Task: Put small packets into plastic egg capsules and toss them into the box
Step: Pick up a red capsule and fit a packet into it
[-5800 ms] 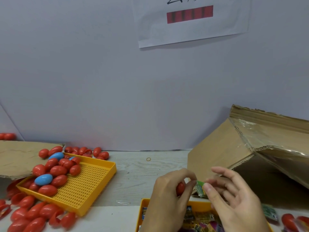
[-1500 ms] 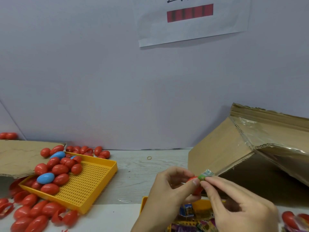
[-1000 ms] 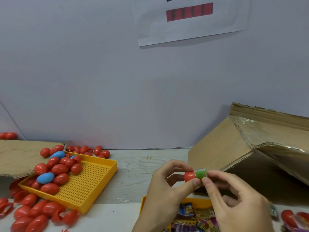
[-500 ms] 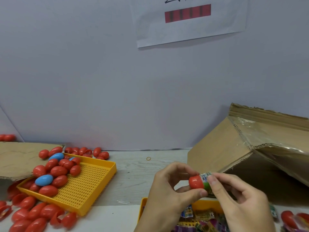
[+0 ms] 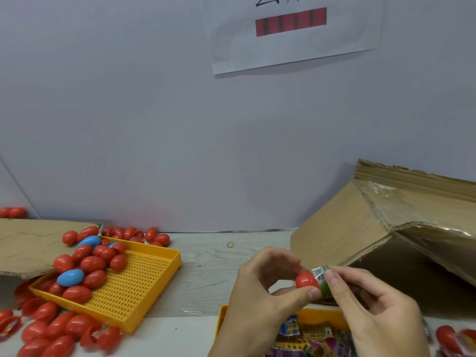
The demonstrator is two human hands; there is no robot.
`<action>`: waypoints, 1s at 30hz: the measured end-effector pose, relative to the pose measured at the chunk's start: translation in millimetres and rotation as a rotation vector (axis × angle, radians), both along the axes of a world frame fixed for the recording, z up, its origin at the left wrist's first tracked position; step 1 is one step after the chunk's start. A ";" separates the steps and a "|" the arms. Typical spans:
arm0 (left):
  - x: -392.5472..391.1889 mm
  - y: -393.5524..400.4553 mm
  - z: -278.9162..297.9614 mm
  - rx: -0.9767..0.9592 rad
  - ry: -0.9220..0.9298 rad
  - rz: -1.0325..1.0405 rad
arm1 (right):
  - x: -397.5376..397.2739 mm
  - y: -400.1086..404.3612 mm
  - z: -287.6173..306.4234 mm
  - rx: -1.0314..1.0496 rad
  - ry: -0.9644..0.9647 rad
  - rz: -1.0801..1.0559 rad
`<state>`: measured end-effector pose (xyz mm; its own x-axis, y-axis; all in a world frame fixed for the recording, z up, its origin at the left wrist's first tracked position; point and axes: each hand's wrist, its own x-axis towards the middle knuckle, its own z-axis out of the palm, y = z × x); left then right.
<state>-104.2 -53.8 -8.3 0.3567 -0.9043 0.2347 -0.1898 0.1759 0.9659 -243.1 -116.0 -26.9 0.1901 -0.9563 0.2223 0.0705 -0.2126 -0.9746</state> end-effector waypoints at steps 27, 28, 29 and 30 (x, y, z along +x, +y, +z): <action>-5.5 -5.1 -1.8 -0.018 -0.033 0.031 | 6.5 14.9 8.4 -0.577 0.530 -0.102; -6.7 -5.7 -1.7 -0.025 -0.026 0.025 | 6.0 14.3 8.4 -0.587 0.540 -0.121; -7.8 -6.3 -1.7 -0.032 -0.021 0.018 | 5.8 13.6 8.2 -0.593 0.546 -0.138; -9.2 -6.9 -1.7 -0.034 -0.020 0.013 | 5.3 13.0 7.9 -0.596 0.549 -0.151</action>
